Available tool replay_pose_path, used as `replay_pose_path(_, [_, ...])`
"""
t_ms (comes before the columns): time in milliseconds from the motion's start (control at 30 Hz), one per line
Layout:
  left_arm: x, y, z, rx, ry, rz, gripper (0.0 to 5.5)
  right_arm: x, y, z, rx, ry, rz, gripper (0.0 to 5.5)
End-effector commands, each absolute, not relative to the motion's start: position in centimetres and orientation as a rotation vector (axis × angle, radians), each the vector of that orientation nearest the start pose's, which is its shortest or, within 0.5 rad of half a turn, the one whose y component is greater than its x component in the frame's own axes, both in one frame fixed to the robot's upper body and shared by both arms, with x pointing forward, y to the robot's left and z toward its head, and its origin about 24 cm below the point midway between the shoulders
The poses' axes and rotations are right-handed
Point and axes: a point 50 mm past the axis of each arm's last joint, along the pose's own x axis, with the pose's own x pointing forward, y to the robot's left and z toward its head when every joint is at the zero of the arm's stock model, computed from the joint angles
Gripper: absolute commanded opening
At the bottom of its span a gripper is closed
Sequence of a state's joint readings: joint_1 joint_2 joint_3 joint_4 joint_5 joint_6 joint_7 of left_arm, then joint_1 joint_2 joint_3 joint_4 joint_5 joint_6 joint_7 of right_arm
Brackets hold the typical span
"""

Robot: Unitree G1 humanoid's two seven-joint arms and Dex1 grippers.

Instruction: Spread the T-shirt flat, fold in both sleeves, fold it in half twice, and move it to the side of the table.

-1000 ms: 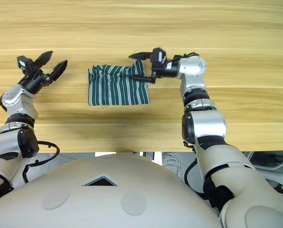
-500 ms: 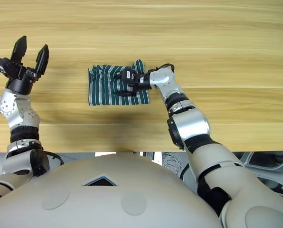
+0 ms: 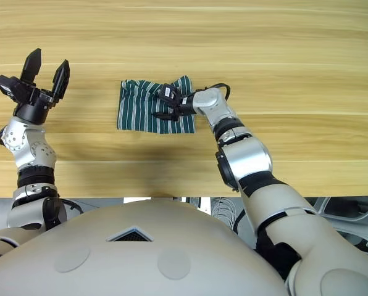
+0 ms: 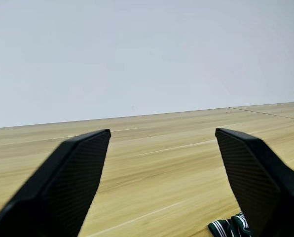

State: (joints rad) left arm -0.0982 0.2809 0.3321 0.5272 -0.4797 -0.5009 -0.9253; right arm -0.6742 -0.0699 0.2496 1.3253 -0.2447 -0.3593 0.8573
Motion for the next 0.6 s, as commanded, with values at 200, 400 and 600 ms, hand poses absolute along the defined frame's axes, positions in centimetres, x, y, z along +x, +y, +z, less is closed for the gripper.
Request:
replay_pose_path(200, [22.1,25.6,4.1,-0.038,-0.333,-0.389,3.83,30.5,-21.7,-4.4,-0.360,0.660,0.329,3.34])
replay_pose_path(400, [21.2,24.8,5.3,-0.037,-0.388,-0.374,3.83,27.5,-31.3,-3.6,-0.346,0.701,-0.226,3.34])
replay_pose_path(600, [21.5,23.8,5.4,-0.055,-0.402,-0.381,3.83,27.1,-33.3,-2.7,-0.313,0.642,-0.397,3.34])
